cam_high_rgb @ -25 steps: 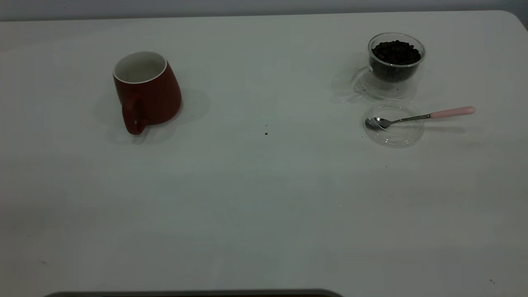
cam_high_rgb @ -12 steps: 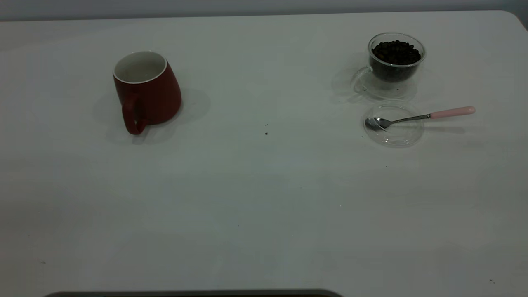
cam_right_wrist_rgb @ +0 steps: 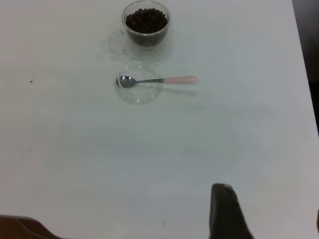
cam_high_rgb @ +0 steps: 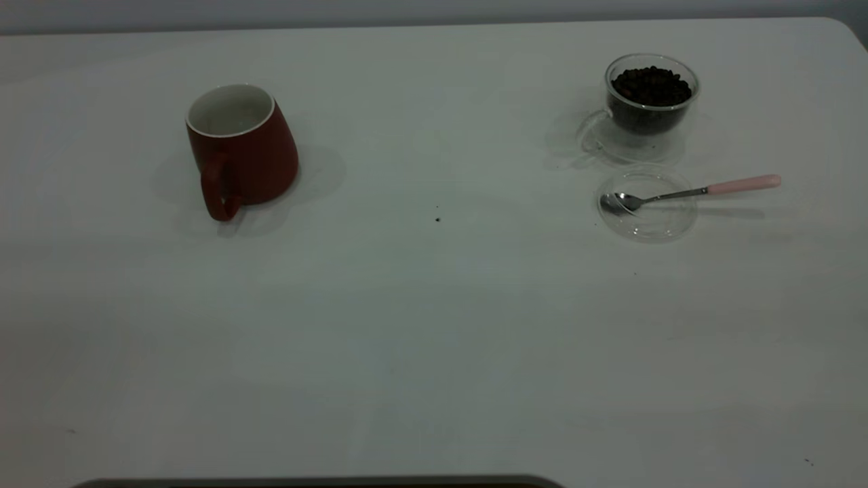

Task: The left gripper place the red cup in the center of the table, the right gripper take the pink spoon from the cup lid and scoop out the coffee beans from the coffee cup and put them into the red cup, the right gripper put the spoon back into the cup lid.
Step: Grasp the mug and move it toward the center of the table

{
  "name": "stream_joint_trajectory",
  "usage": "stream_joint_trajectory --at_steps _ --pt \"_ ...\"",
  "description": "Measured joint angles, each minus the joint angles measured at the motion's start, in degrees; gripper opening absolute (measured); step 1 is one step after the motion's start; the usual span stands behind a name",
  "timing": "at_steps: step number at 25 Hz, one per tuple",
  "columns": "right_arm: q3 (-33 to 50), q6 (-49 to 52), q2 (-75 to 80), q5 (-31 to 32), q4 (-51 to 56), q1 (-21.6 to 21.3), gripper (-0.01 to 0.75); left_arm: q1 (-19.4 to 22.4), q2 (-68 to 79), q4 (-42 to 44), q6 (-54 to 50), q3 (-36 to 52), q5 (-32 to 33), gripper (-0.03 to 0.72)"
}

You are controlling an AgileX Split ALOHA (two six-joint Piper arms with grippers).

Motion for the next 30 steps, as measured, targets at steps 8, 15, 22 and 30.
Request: stream_joint_trajectory --at_steps 8,15,22,30 --pt "0.0 0.0 0.0 0.0 0.0 0.0 0.465 0.0 28.0 -1.1 -3.1 -3.1 -18.5 0.341" --pt "0.0 0.0 0.0 0.0 0.0 0.0 0.465 0.0 53.2 -1.6 3.6 -9.6 -28.0 0.418" --pt "0.0 0.0 0.0 0.0 0.0 0.0 0.465 0.0 70.7 -1.5 10.6 -18.2 -34.0 0.667" --pt "0.0 0.0 0.0 0.0 0.0 0.0 0.465 0.6 91.4 0.2 11.3 -32.4 -35.0 0.641"
